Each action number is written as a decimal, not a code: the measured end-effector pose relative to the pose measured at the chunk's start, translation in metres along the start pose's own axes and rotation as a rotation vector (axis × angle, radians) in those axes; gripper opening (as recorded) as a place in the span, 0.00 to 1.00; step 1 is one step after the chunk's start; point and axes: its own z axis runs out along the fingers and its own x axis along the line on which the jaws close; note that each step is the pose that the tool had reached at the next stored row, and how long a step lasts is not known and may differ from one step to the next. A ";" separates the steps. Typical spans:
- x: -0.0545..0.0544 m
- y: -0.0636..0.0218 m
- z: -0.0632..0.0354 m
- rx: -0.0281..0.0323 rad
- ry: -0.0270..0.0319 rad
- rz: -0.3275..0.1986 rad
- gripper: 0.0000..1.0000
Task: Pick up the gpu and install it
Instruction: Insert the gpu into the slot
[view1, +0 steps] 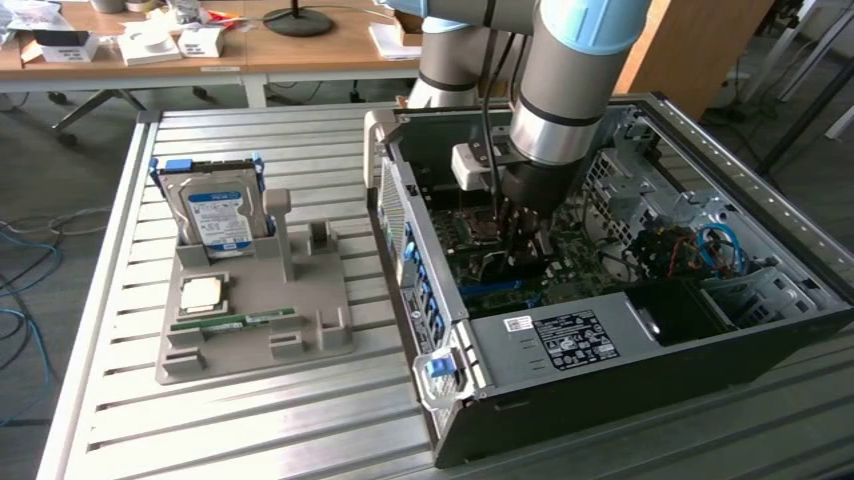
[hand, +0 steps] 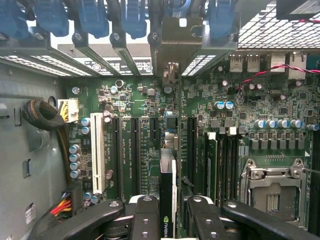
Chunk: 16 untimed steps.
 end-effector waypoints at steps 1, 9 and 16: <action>0.000 0.0000 0.0000 0.0000 0.0001 0.000 0.26; 0.000 0.0001 0.0007 0.0009 -0.0001 0.000 0.26; 0.000 0.0002 0.0006 0.0009 -0.0023 0.000 0.26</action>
